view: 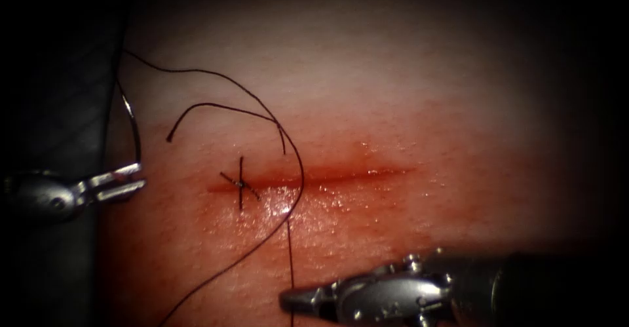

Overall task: Wound Closure
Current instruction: Grab the suture with the right tool and pull it through the wound until a short suture tail remains.

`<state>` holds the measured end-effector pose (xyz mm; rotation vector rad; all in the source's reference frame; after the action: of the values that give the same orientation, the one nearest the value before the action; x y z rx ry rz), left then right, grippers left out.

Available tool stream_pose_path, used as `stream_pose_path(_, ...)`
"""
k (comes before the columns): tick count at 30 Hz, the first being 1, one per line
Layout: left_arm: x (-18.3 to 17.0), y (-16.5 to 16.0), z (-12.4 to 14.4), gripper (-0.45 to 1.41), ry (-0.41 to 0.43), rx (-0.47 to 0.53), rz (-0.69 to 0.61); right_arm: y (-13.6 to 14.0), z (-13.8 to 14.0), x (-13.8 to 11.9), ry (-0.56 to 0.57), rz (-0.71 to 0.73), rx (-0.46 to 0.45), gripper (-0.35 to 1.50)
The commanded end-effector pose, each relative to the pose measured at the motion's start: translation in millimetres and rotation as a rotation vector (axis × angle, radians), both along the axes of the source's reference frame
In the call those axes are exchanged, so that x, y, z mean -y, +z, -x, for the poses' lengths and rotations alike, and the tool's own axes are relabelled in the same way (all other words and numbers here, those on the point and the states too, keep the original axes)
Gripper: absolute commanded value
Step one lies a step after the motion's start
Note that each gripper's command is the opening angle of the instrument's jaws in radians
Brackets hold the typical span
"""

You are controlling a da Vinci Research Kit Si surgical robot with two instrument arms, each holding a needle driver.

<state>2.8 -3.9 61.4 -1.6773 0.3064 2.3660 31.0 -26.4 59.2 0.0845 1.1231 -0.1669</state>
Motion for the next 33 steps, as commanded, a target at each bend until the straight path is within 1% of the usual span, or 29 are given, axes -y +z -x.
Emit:
stream_pose_path(1, 0.0, 0.6, 0.5, -0.45, 0.001, 0.001, 0.001, -0.4, -0.7, 1.5, -0.011, -0.005, -0.006, -0.35)
stream_pose_path(9, 0.0, 0.6, 0.6, -0.45, 0.002, 0.004, 0.002, -4.0, -1.5, 4.2, -0.036, -0.019, -0.027, -0.35)
stream_pose_path(13, -0.1, 0.7, 0.6, -0.45, 0.004, 0.003, 0.001, -4.9, -1.9, 5.1, -0.052, -0.028, -0.022, -0.35)
stream_pose_path(28, -0.8, 2.5, 0.9, -0.45, 0.021, 0.009, -0.004, -5.6, -2.8, 6.7, -0.081, -0.037, -0.004, -0.35)
stream_pose_path(30, -1.2, 3.1, 1.3, -0.45, 0.029, 0.011, -0.008, -5.7, -3.1, 7.5, -0.102, -0.047, 0.009, -0.35)
stream_pose_path(33, -1.8, 4.1, 1.6, -0.45, 0.043, 0.017, -0.011, -5.9, -3.4, 7.9, -0.109, -0.045, 0.011, -0.35)
